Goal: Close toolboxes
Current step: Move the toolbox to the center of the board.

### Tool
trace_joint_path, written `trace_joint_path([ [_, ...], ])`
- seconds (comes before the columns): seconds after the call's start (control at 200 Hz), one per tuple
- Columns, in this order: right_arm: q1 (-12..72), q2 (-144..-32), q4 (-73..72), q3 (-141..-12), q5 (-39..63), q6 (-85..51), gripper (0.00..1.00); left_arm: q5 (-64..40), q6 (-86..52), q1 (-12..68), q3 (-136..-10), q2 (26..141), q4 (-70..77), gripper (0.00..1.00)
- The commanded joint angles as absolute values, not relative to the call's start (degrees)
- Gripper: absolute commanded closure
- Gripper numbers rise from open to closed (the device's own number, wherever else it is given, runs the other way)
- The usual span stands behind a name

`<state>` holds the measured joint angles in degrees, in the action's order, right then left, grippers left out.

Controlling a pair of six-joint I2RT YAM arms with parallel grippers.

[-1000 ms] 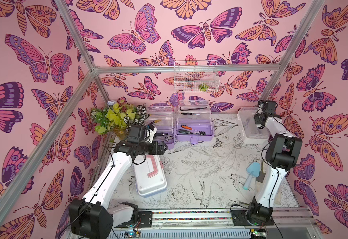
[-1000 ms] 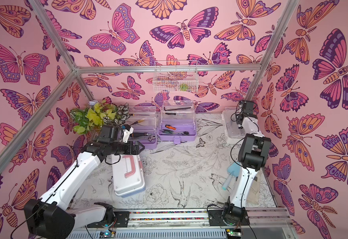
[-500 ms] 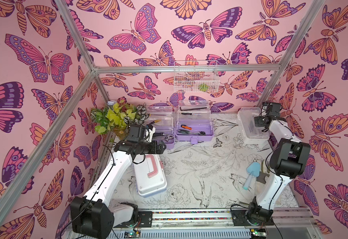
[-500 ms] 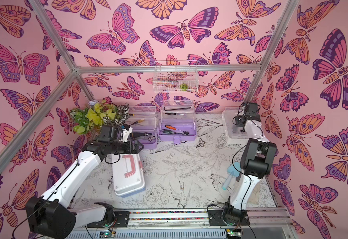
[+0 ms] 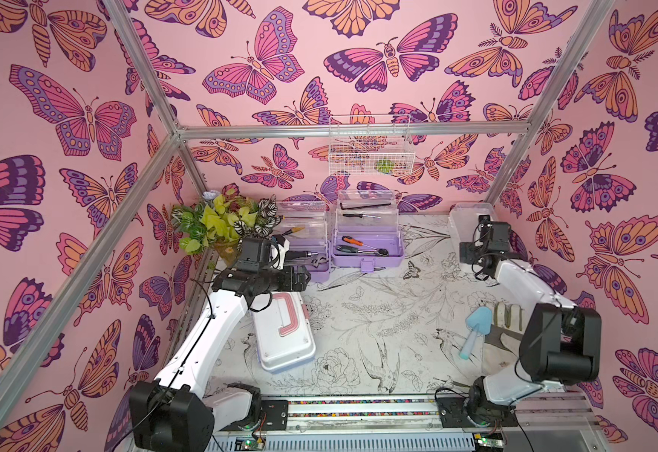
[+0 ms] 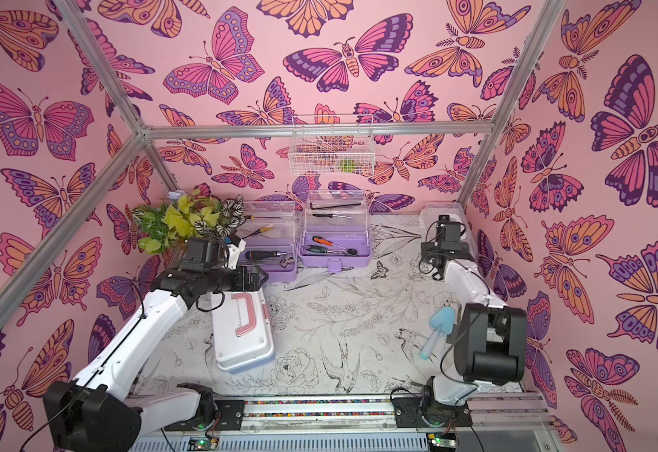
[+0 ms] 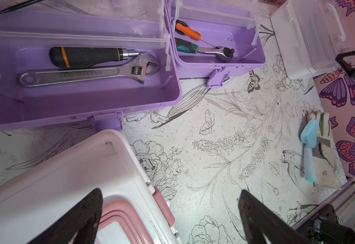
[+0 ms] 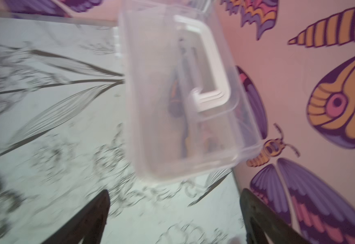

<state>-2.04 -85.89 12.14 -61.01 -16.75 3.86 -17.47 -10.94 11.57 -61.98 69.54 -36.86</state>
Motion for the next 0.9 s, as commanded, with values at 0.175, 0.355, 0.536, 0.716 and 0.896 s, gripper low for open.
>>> trace_joint_path([
  [0.175,31.1,-73.2,28.3,-60.3,-19.7,-21.1,0.16,-14.5,-10.5,9.2,-60.8,68.1,-36.3,0.00],
  [0.355,46.7,-80.9,32.8,-65.9,-18.1,-31.7,0.19,-13.7,-10.4,5.2,-60.7,67.1,-36.3,0.00],
  [0.536,59.6,-93.3,31.4,-76.6,-16.3,-32.8,0.21,-10.2,-10.1,1.3,-60.6,66.0,-37.2,0.00],
  [0.716,67.6,-104.9,27.6,-88.9,-10.6,-32.9,0.23,-10.6,-10.4,-0.1,-60.7,66.4,-37.4,0.00],
  [0.896,69.6,-114.5,30.3,-98.6,-9.9,-33.0,0.23,-10.9,-10.4,-0.3,-60.8,66.5,-37.5,0.00],
])
